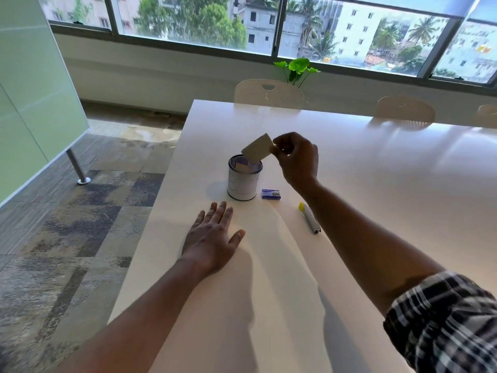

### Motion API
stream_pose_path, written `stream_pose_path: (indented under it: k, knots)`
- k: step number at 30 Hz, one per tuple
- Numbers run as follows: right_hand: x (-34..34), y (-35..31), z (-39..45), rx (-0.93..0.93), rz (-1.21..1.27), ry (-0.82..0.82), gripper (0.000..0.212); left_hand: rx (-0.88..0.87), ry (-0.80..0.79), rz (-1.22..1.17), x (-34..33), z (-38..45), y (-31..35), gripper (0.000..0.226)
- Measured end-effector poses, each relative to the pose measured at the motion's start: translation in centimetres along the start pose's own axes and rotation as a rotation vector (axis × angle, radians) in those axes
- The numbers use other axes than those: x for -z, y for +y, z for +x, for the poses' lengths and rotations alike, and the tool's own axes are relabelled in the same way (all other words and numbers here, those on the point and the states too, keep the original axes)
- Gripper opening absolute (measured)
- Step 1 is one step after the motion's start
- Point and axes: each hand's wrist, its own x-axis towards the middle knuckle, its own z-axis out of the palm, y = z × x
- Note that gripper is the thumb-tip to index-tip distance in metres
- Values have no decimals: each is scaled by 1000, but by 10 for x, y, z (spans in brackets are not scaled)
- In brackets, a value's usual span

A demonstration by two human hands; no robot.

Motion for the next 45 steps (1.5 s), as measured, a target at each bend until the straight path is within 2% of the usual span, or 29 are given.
stream_pose_path:
  k: [5, 10, 20, 24, 28, 35, 39, 45]
  knots:
    - [-22, -5, 5, 75, -217, -223, 20, 6, 12, -10, 1, -1, 0, 77]
    - [-34, -6, 10, 159, -301, -327, 21, 8, 25, -12, 0, -1, 0, 77]
    - [-41, -1, 21, 269, -324, -338, 22, 11, 56, -21, -3, 1, -2, 78]
    - [-40, -4, 22, 333, -419, -436, 25, 7, 69, -34, -2, 0, -2, 78]
    - [-42, -5, 16, 399, -451, -465, 20, 2, 79, -46, -2, -1, -2, 77]
    - [-40, -6, 13, 331, -394, -484, 13, -5, 92, -68, -2, 0, -5, 77]
    - [-42, -9, 13, 311, -407, -390, 19, -8, 97, -83, -2, 0, -6, 78]
    - [-48, -9, 12, 238, -469, -440, 24, -8, 100, -96, -2, -1, -6, 78]
